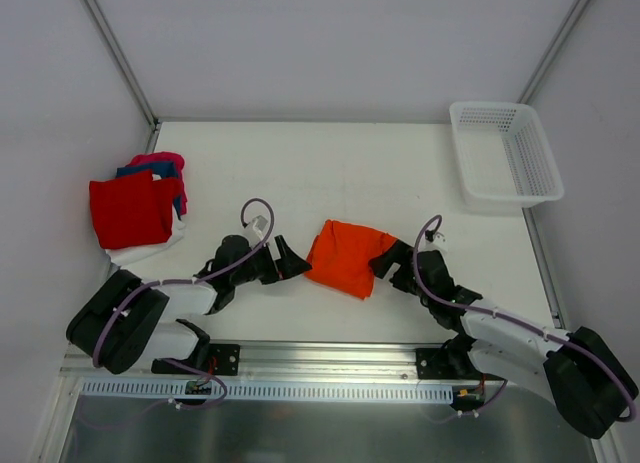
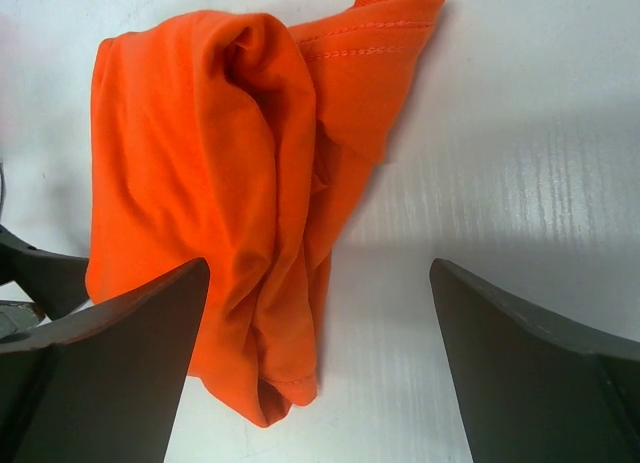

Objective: Fold and stack the t-shirts
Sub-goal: Fold the tshirt

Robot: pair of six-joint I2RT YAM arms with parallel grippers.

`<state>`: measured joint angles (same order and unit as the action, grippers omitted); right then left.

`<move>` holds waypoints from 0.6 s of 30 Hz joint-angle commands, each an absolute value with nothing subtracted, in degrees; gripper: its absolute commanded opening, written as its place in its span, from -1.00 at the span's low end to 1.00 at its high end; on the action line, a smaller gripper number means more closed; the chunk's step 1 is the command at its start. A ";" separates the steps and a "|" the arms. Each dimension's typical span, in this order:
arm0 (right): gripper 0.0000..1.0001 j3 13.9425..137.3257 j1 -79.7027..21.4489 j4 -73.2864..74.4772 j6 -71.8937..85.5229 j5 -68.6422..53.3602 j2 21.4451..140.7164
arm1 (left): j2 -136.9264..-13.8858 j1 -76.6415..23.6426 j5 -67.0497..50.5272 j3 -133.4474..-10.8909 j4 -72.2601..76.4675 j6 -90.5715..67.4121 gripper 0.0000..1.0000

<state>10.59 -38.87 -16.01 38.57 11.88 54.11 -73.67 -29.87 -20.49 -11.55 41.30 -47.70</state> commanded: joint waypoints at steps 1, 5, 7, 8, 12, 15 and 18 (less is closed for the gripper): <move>0.96 8.97 -38.67 -12.82 39.64 10.11 56.25 | -76.90 -28.92 -25.04 -10.98 49.74 -50.09 0.98; 0.96 8.79 -38.67 -15.29 40.17 9.50 59.14 | -82.25 -28.48 -27.77 -12.13 53.60 -51.50 0.98; 0.96 9.49 -38.67 -16.26 40.17 8.62 60.46 | -83.40 -28.56 -27.95 -11.95 55.89 -52.29 0.98; 0.96 9.67 -38.67 -17.39 40.34 7.74 61.95 | -84.10 -28.56 -27.95 -11.78 56.42 -52.29 0.98; 0.94 9.76 -38.67 -19.86 41.13 6.50 64.68 | -84.03 -28.56 -27.42 -12.22 54.94 -50.90 0.98; 0.94 9.67 -38.67 -20.13 41.22 6.33 65.39 | -81.48 -28.56 -25.67 -12.74 50.02 -48.79 0.98; 0.93 9.84 -38.67 -20.13 41.13 6.15 65.13 | -78.58 -28.56 -23.91 -13.18 45.89 -47.20 0.98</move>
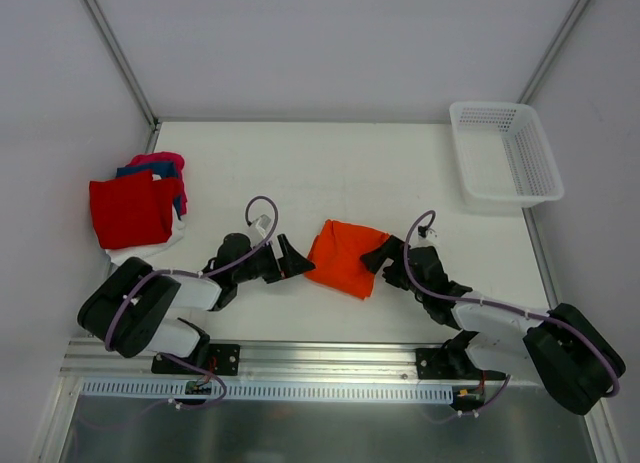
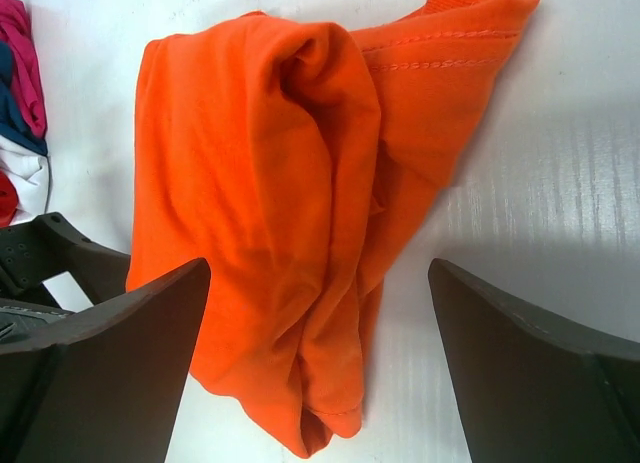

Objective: Fold and stack the t-shirts
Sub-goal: Fold the tshirt

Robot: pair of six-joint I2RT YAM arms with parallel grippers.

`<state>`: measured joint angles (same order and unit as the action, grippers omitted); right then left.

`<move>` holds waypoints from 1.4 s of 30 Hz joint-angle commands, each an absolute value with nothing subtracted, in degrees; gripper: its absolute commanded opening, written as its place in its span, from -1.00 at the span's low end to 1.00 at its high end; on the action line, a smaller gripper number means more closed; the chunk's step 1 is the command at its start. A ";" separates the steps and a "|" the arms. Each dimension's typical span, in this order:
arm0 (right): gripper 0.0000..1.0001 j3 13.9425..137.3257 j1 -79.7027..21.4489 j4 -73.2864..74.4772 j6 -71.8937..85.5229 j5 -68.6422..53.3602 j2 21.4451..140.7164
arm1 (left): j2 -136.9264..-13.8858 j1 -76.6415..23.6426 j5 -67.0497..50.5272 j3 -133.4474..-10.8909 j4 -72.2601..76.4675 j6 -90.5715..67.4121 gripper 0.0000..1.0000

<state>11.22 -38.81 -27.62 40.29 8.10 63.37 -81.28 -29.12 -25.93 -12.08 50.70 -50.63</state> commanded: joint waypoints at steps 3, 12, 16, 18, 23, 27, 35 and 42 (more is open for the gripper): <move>0.94 9.84 -38.67 -19.78 41.13 6.24 64.69 | -76.47 -28.56 -22.68 -13.80 42.28 -45.88 0.98; 0.94 9.41 -38.76 -18.72 41.22 6.50 63.46 | -77.08 -28.48 -22.59 -14.24 41.66 -45.61 0.98; 0.94 9.49 -38.67 -18.11 41.13 6.94 62.67 | -77.70 -28.56 -23.20 -13.89 42.89 -46.05 0.98; 0.94 9.75 -38.76 -18.02 41.13 6.68 63.10 | -78.13 -28.56 -23.20 -13.80 43.50 -46.23 0.98; 0.93 8.97 -38.85 -19.42 41.84 6.42 63.72 | -79.71 -28.48 -24.26 -14.24 45.17 -46.84 0.98; 0.93 8.96 -39.02 -21.26 42.10 6.24 64.51 | -81.12 -28.56 -24.78 -14.06 47.80 -47.90 0.98; 0.93 9.75 -40.34 -25.57 42.98 4.66 68.90 | -86.04 -28.56 -27.68 -15.56 53.25 -49.66 0.98; 0.93 11.68 -42.19 -25.23 42.98 5.54 70.22 | -88.42 -28.48 -29.09 -16.96 54.67 -49.92 0.97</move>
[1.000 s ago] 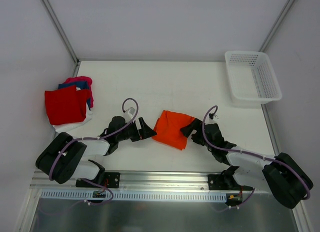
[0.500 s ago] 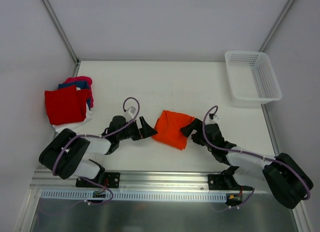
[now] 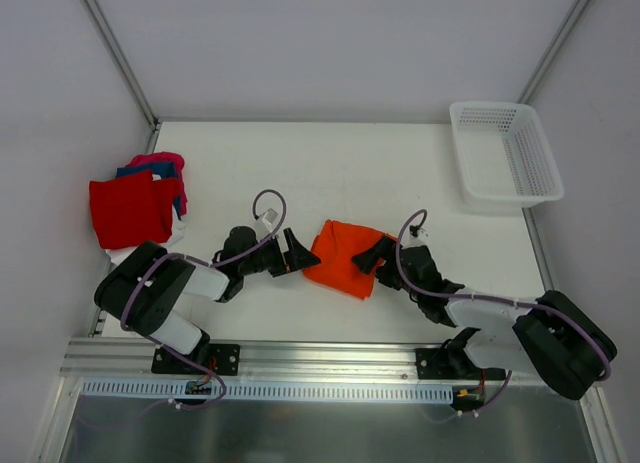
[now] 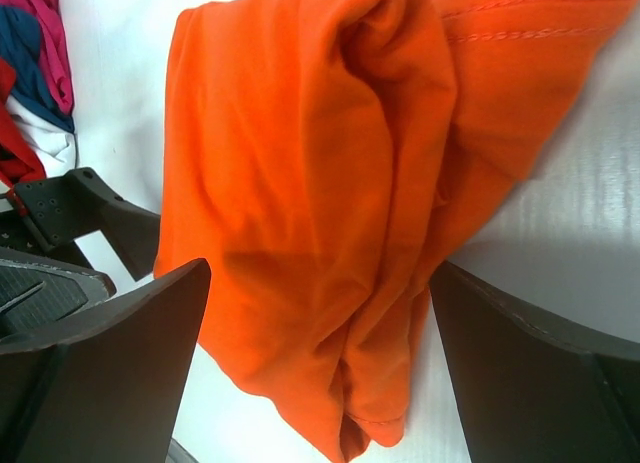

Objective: Fold and stack the t-shirts
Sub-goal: Fold the tshirt, then neatly place the folded tshirt to the corner

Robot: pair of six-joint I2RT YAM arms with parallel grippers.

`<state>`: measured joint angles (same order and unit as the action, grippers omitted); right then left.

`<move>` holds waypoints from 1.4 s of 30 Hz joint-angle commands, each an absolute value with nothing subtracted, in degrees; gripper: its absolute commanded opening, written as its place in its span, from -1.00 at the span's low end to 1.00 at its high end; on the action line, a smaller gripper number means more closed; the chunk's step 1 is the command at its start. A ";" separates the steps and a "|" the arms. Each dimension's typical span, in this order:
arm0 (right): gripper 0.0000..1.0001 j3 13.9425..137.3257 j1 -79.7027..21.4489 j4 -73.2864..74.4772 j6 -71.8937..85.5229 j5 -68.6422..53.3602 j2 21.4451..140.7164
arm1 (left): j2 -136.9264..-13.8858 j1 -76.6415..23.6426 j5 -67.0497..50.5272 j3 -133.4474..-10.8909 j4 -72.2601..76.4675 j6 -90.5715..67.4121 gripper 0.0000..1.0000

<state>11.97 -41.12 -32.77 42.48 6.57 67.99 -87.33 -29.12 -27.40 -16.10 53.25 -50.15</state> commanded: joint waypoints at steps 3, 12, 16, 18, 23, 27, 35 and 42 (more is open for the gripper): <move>0.93 12.30 -43.06 -25.05 43.15 5.89 70.75 | -88.50 -28.56 -29.44 -17.31 54.84 -49.92 0.98; 0.92 13.71 -44.91 -24.79 43.33 6.94 71.98 | -88.94 -28.56 -30.59 -18.72 55.37 -50.18 0.97; 0.92 14.50 -45.44 -23.99 43.16 7.65 72.33 | -91.22 -28.56 -32.16 -21.00 54.67 -49.49 0.95; 0.92 14.68 -45.61 -23.91 43.15 7.73 72.60 | -93.33 -28.56 -32.87 -22.40 55.37 -49.66 0.94; 0.92 14.94 -46.05 -23.56 43.07 8.00 72.60 | -98.34 -28.56 -34.89 -25.92 57.04 -49.75 0.91; 0.92 15.03 -46.23 -22.94 42.89 8.17 71.90 | -100.37 -28.56 -35.77 -26.81 58.45 -50.19 0.89; 0.92 14.68 -46.41 -21.01 42.89 9.49 69.44 | -101.34 -28.65 -35.24 -27.68 56.69 -49.04 0.82; 0.92 14.77 -46.76 -18.99 42.63 10.46 67.06 | -104.32 -29.97 -36.03 -31.64 55.72 -49.22 0.70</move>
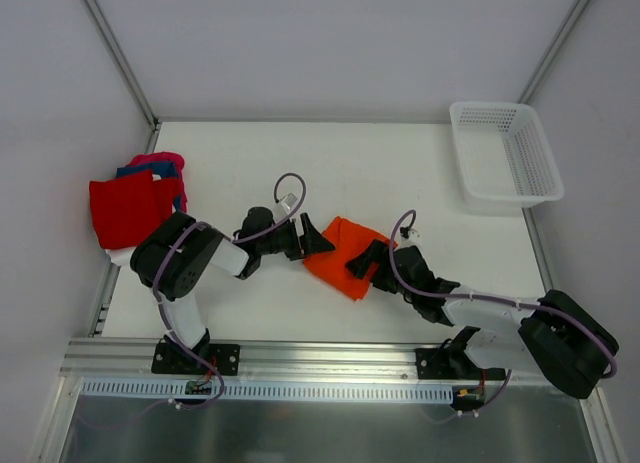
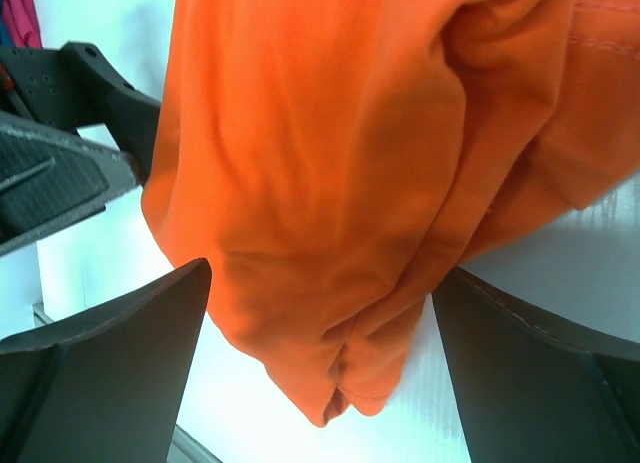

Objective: Fold and stack the t-shirts
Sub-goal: Neatly place the folded tshirt to the corner

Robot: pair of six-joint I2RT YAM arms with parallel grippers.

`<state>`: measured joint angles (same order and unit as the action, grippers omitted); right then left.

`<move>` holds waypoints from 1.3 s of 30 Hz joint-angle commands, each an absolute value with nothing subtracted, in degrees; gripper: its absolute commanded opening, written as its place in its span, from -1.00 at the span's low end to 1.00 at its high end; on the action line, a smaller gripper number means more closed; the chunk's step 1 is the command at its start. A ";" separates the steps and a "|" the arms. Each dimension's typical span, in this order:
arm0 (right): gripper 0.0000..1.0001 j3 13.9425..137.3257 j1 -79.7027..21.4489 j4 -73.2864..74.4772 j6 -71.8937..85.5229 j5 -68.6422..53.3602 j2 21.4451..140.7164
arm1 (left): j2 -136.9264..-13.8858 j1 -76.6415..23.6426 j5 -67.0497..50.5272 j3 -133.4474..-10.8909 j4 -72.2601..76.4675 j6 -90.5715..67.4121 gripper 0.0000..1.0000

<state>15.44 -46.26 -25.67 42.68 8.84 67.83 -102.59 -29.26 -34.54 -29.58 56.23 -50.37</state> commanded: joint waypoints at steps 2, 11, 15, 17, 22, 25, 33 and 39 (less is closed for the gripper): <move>0.92 14.68 -46.67 -18.28 42.54 10.81 66.62 | -105.55 -30.58 -36.21 -32.87 55.99 -49.57 0.69; 0.92 14.24 -46.67 -16.61 42.28 12.13 64.78 | -106.88 -34.45 -35.51 -34.11 56.69 -50.53 0.67; 0.92 14.15 -46.67 -16.61 42.01 12.39 64.95 | -105.21 -35.33 -34.72 -31.65 57.48 -50.54 0.67; 0.92 14.33 -46.67 -16.70 42.01 12.31 65.21 | -104.68 -35.86 -34.54 -30.77 57.92 -50.80 0.66; 0.92 14.50 -46.67 -17.66 41.92 11.87 66.62 | -101.79 -37.09 -32.87 -27.96 58.36 -51.15 0.64; 0.92 14.50 -46.67 -18.28 41.84 11.51 67.24 | -100.55 -37.79 -31.91 -26.72 58.80 -51.68 0.63; 0.92 14.15 -46.85 -18.99 41.66 10.72 66.45 | -105.89 -37.97 -31.20 -33.03 55.11 -50.27 0.57; 0.92 13.10 -46.93 -16.18 41.31 12.21 61.80 | -112.75 -37.97 -32.78 -38.22 57.83 -52.91 0.16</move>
